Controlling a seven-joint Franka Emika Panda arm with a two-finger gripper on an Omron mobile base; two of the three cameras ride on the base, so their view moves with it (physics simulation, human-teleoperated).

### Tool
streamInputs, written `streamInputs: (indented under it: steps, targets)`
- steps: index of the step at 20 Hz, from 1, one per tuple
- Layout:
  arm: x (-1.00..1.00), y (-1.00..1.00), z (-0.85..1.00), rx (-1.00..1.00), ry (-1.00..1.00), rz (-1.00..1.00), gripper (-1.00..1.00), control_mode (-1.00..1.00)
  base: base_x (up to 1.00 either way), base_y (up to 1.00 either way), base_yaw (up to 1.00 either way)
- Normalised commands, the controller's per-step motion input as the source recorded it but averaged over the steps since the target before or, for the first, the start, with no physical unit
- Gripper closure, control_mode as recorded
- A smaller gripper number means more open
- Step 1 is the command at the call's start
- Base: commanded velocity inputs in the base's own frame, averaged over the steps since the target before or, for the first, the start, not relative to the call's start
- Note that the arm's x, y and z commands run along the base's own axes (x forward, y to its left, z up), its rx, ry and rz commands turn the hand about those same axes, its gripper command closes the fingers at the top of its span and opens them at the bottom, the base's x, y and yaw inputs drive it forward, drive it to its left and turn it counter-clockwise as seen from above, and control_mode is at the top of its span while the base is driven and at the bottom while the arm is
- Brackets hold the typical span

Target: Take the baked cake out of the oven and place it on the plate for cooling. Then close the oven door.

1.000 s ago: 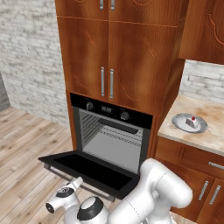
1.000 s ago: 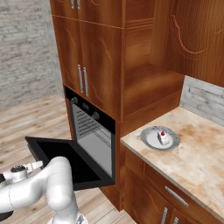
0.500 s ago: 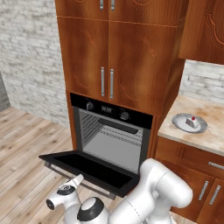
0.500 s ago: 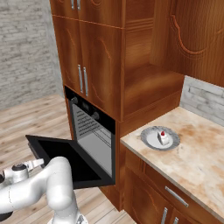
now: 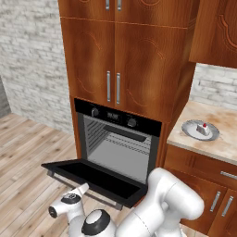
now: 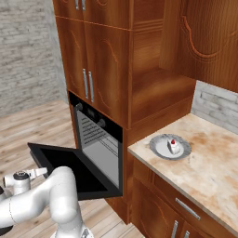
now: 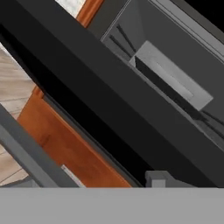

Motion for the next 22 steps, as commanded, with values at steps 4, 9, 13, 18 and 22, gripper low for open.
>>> streamInputs:
  steps: [4, 9, 13, 18, 22]
  targets:
    - [0.77, -0.42, 0.05, -0.02, -0.19, 0.00, -1.00, -1.00, 0.00, 0.00, 0.00]
    - [0.76, -0.39, 0.03, -0.07, -0.22, 0.00, -1.00, -1.00, 0.00, 0.00, 0.00]
    - [0.74, -0.38, 0.00, -0.13, -0.23, 0.00, -1.00, -1.00, 0.00, 0.00, 0.00]
    - [0.74, -0.38, 0.00, -0.17, -0.23, 0.00, -1.00, -1.00, 0.00, 0.00, 0.00]
    - [0.75, -0.37, 0.01, -0.17, -0.27, 0.00, -1.00, -1.00, 0.00, 0.00, 0.00]
